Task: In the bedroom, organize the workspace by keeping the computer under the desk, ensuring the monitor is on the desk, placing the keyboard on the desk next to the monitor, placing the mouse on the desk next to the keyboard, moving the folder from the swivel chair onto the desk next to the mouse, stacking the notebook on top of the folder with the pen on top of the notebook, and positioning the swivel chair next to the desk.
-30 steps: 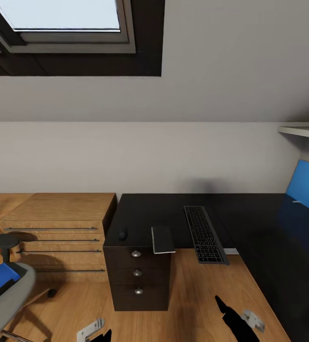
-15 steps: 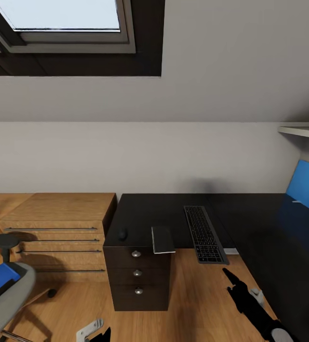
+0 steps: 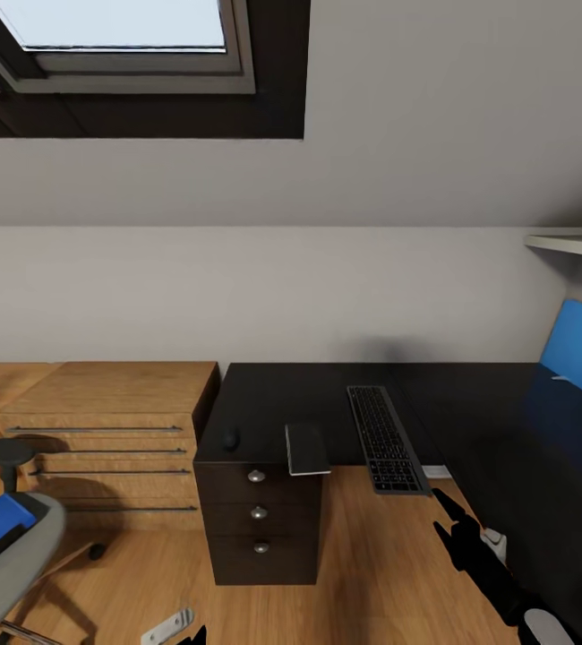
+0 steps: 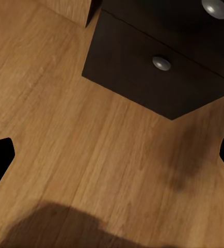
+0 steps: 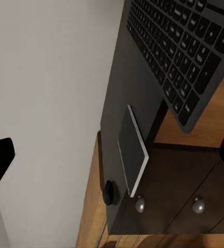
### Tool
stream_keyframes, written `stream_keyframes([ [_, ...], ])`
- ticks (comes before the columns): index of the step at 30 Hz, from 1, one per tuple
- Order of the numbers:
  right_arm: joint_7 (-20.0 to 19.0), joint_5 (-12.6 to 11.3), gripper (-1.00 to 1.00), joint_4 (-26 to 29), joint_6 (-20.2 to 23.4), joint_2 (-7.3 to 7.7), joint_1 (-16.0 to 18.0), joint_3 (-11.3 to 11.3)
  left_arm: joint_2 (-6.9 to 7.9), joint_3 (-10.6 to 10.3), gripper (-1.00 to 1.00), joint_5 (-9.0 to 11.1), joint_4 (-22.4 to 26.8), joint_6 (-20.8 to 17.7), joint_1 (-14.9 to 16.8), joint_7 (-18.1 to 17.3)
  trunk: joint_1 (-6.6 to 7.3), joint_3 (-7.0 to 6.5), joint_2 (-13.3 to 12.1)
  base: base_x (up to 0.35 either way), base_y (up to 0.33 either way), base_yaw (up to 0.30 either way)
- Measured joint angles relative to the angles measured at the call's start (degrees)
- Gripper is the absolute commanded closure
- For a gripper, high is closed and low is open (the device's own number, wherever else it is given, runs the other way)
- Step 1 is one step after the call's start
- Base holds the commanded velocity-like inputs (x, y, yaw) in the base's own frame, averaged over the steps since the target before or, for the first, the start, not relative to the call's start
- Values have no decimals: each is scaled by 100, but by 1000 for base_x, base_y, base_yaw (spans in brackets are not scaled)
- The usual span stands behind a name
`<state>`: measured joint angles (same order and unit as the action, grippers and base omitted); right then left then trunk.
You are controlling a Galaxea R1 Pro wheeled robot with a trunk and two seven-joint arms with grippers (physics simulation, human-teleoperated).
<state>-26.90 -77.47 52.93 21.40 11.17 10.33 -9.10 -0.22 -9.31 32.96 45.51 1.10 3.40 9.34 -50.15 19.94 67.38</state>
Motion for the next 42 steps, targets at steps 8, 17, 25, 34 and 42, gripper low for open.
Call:
stream_keyframes([
  [8,-28,-12,-100,32,16,14,0,-39,0,-1,-100,2,-4,2,0,-1,-176,144,321,0,0,0],
  [17,-323,13,-100,54,23,18,0,-211,0,-2,-100,1,-4,2,0,-6,-374,305,682,0,0,0],
  [25,-702,94,-100,53,16,15,0,-208,-1,-4,-100,0,-4,24,0,-9,-549,449,1003,0,0,0],
  [34,-766,133,-100,41,15,18,0,-213,-8,-38,-100,-10,845,-136,1,-35,-747,611,1364,0,0,0],
  [42,-780,142,-100,30,23,26,0,-220,9,-25,-100,-79,2089,-1596,0,-25,-923,754,1685,0,0,0],
])
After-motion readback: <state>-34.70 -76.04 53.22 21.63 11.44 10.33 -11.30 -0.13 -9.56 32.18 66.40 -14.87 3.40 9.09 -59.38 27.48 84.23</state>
